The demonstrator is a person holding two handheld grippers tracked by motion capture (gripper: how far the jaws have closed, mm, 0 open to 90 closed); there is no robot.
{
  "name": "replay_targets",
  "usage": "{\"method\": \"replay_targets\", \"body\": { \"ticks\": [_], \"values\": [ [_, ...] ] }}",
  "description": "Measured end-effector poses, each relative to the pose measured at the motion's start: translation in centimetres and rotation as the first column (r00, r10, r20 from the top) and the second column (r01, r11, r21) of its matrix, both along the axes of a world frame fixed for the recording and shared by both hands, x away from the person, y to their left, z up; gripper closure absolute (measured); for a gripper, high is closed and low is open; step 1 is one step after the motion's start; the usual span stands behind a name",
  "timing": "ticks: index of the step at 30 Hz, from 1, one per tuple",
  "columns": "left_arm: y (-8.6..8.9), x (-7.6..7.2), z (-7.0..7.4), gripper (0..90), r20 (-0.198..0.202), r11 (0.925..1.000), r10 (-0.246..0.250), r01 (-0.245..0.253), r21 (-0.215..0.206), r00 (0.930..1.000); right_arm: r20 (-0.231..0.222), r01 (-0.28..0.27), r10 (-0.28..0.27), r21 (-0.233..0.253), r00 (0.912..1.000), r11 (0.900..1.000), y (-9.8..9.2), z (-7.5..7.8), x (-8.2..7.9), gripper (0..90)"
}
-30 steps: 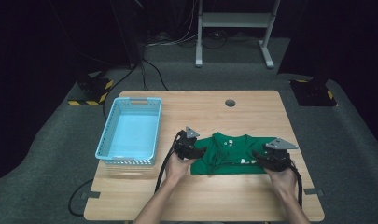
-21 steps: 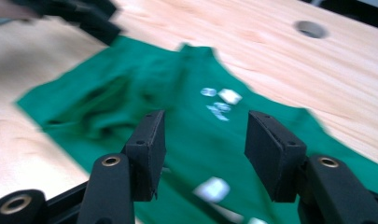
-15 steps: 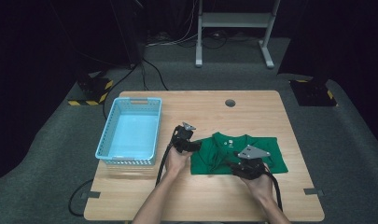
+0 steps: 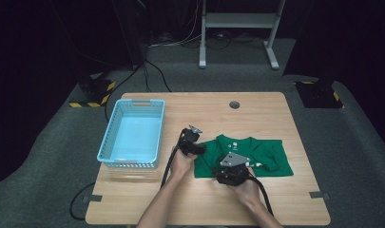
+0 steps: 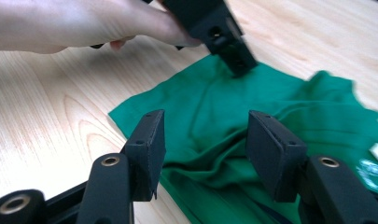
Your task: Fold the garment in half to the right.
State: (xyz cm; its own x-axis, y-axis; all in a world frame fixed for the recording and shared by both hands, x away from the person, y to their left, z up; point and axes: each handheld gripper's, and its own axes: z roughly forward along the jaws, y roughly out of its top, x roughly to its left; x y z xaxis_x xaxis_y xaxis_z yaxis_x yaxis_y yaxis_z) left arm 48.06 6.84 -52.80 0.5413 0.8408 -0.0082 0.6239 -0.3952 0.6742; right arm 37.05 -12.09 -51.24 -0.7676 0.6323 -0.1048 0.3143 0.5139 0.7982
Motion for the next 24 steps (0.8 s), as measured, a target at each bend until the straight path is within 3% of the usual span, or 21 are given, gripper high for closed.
{"method": "replay_targets", "body": {
  "ticks": [6, 13, 16, 19, 24],
  "values": [
    [-0.1, -0.1, 0.0, 46.6, 0.013, 0.9999, -0.016, 0.016, 0.002, 0.9998, -0.018, -0.019, 0.019, -0.037, 0.9997, 0.999, 2.0, -1.3, 0.2, 45.3],
    [-0.2, -0.1, 0.0, 57.7, 0.017, 0.999, -0.045, 0.045, -0.006, 0.9989, -0.038, -0.031, 0.027, -0.095, 0.9989, 0.995, 3.4, -2.7, 0.5, 41.6],
    [-0.2, -0.1, -0.1, 61.4, 0.02, 0.9983, -0.057, 0.057, -0.012, 0.9982, -0.037, -0.033, 0.029, -0.086, 0.9989, 0.996, 3.5, -2.8, 0.5, 41.8],
    [-0.3, -0.1, -0.1, 68.1, 0.024, 0.9973, -0.071, 0.072, -0.018, 0.9972, -0.046, -0.027, 0.023, -0.084, 0.9987, 0.996, 3.5, -2.8, 0.6, 45.6],
    [-0.4, -0.1, -0.2, 77.3, 0.023, 0.9955, -0.089, 0.09, -0.031, 0.9958, -0.032, 0.002, -0.005, -0.091, 0.9995, 0.996, 3.5, -2.8, 0.6, 60.8]
  ]
}}
